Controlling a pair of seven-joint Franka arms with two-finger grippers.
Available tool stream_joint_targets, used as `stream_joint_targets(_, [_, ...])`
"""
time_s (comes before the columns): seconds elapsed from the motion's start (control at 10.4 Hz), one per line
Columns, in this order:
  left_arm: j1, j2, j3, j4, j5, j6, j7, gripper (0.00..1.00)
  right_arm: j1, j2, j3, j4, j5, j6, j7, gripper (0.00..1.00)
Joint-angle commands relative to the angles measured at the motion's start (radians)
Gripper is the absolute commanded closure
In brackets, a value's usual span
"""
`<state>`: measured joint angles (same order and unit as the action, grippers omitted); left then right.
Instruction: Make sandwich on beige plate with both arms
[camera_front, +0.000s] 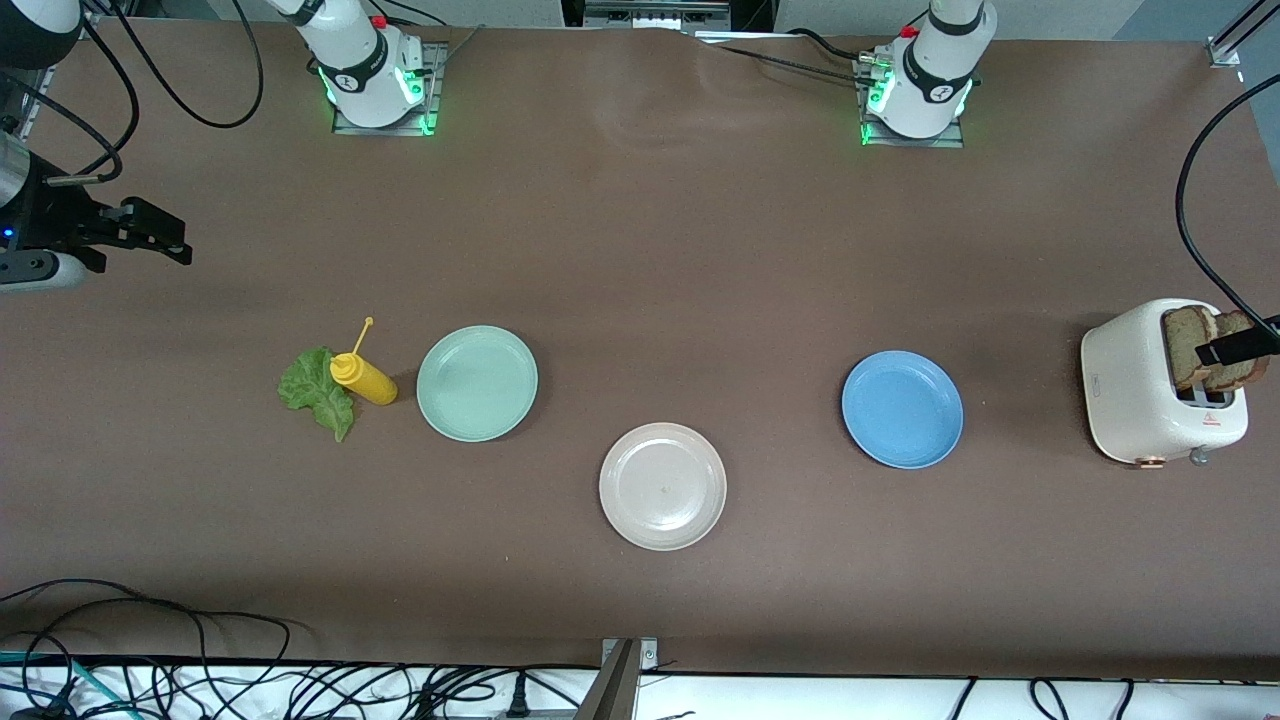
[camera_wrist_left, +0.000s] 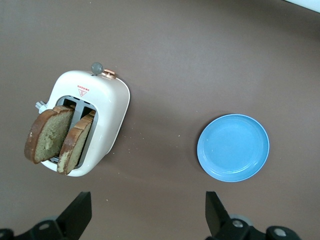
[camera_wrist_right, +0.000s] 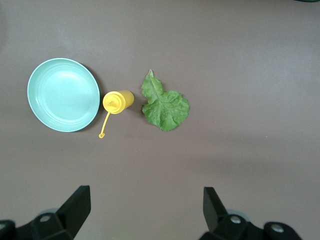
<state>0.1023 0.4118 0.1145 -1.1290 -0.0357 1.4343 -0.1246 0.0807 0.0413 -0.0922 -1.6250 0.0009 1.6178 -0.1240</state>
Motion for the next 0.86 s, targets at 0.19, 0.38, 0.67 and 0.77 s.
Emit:
stream_joint_targets(0.19, [0.005, 0.004, 0.004, -0.006, -0.032, 0.011, 0.028, 0.0, -0.006, 0.003, 0.0, 0.014, -0.016, -0.019, -0.009, 0.0])
stream_joint_targets(0.38, [0.005, 0.005, 0.004, -0.006, -0.032, 0.011, 0.028, 0.0, -0.009, 0.006, -0.001, 0.014, -0.016, -0.019, -0.011, 0.0])
stream_joint_targets(0.67, [0.005, 0.007, 0.004, -0.006, -0.032, 0.011, 0.028, 0.0, -0.007, 0.005, -0.001, 0.014, -0.015, -0.024, -0.008, 0.0])
stream_joint_targets(0.77, [0.005, 0.007, 0.004, -0.006, -0.032, 0.012, 0.028, 0.0, -0.009, 0.006, -0.001, 0.014, -0.015, -0.024, -0.009, 0.0])
